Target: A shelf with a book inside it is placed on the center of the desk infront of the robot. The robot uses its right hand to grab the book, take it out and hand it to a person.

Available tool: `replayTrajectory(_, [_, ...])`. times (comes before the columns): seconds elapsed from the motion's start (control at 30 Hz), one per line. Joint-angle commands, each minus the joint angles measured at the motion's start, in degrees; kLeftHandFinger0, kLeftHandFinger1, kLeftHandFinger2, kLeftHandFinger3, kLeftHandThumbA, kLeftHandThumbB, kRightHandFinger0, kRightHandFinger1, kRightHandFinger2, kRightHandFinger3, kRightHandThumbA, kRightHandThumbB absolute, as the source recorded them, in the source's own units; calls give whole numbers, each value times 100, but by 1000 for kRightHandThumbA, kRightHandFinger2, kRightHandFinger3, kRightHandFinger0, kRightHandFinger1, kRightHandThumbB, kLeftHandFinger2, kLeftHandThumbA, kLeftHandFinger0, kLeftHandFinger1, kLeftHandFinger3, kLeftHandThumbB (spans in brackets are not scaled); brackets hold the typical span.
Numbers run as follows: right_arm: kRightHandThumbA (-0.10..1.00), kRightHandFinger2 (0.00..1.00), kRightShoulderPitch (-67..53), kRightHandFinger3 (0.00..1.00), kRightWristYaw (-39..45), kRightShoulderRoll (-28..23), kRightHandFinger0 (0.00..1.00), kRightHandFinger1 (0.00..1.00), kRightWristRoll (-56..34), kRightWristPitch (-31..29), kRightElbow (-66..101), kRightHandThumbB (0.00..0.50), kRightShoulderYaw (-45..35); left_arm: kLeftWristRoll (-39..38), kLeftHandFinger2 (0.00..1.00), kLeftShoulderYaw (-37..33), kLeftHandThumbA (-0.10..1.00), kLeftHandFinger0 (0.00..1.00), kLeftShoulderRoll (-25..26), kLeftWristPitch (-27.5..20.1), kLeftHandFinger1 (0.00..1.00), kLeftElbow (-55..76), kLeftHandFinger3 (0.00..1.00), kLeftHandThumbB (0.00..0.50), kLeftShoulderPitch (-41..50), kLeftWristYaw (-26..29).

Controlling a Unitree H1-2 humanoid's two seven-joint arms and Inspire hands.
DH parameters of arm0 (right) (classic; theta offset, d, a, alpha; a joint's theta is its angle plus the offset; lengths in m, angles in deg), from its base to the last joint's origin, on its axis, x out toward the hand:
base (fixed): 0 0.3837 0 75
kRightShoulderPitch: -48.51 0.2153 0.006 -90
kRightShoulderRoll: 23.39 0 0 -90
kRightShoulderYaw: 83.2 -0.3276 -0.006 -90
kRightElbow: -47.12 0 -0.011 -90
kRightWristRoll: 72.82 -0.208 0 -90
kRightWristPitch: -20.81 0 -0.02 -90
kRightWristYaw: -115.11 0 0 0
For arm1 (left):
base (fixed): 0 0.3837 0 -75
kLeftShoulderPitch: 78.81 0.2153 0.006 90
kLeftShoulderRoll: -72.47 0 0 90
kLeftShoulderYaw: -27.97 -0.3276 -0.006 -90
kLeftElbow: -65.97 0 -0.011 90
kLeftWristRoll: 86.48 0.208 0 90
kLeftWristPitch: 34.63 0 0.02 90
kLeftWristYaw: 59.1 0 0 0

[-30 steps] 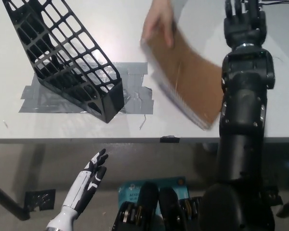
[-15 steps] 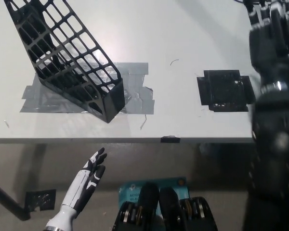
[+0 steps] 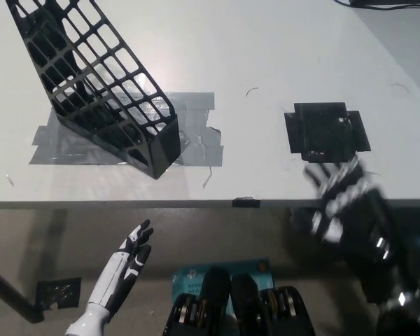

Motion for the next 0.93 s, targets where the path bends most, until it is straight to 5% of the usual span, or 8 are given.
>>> replayTrajectory(0.0, [1000,1000,-308,1000,960,-204,1000,1000,1003,-1136,-809,432,340,-67,1000,71,1000,1000,68,-132,1000,185,1000,280,84,47])
replayTrajectory(0.33, [1000,1000,-367,1000,1104,-282,1000,1000,1548,-1492,-1755,384,382,-35,1000,55,1000,1000,-6,-200,1000,222,1000,287,310,105])
replayTrajectory(0.5, [1000,1000,-396,1000,1129,-267,1000,1000,1824,-1656,-1906,311,365,-75,1000,61,1000,1000,-18,-177,1000,305,1000,285,388,85])
replayTrajectory(0.9, [1000,1000,-442,1000,1262,-211,1000,1000,2040,-1738,-2039,273,333,-71,1000,90,1000,1000,-34,-276,1000,316,1000,298,546,139])
